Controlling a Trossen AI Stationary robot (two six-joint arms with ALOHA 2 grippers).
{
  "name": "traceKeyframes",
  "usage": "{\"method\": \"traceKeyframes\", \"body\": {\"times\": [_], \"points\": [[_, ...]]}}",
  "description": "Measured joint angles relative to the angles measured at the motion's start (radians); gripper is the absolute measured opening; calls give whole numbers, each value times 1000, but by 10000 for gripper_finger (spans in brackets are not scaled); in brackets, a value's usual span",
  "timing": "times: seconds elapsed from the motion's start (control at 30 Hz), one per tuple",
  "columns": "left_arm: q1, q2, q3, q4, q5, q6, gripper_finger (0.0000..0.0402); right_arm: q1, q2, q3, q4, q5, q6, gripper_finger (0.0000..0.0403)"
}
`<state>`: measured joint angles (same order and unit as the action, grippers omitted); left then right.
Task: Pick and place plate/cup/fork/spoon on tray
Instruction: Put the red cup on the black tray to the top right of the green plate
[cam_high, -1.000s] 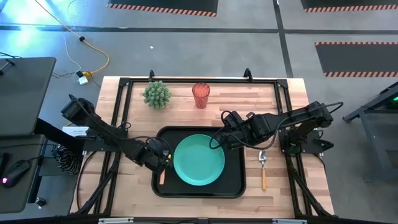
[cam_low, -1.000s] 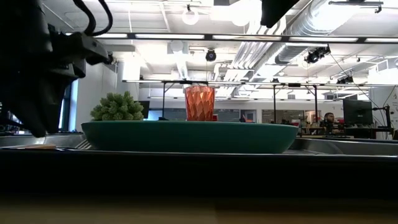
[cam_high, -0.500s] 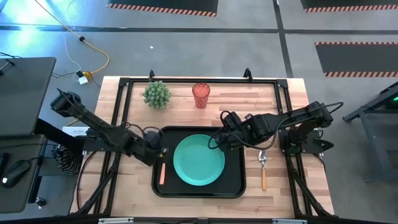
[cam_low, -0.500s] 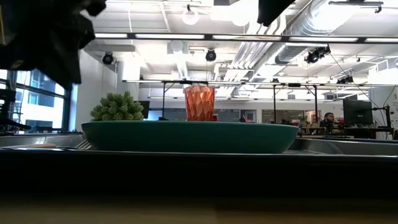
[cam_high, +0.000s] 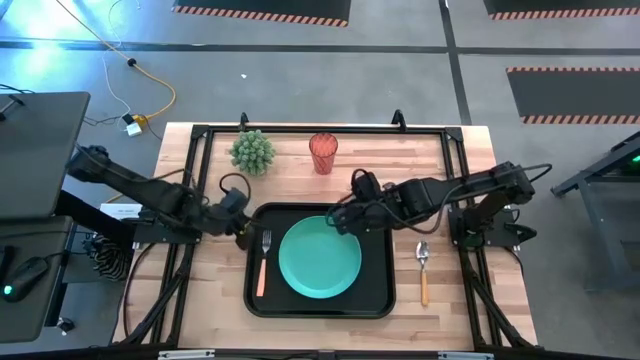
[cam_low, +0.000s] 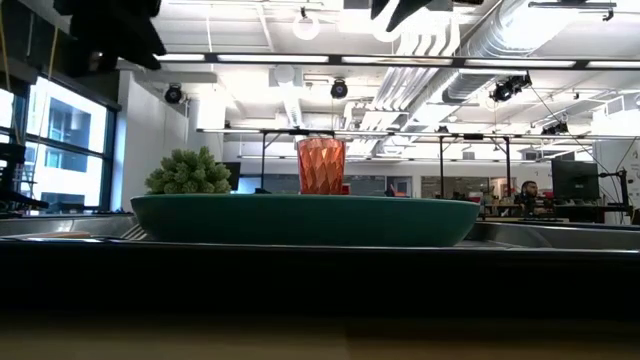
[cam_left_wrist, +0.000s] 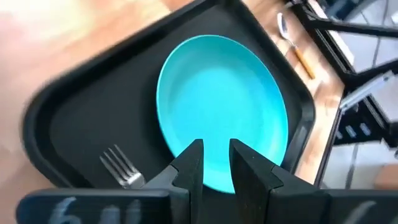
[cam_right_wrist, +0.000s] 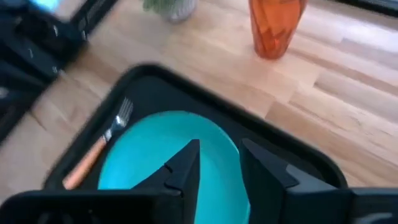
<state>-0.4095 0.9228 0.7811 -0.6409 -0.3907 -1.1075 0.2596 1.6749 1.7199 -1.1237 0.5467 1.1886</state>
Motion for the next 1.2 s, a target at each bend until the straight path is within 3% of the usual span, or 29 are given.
{"method": "traceKeyframes", "body": {"times": [0.3,0.5,1.0,1.2], "points": [[52,-122,0,-24,-31,302,67,-122,0,0,31,5,7,129],[98,-150,0,-20,-72,427,67,-241,0,0,83,-7,-73,129],[255,-151,0,-18,-214,560,67,-624,0,0,409,-254,-647,129],[333,-151,0,-8,-283,570,65,-742,1,0,486,-319,-802,129]]}}
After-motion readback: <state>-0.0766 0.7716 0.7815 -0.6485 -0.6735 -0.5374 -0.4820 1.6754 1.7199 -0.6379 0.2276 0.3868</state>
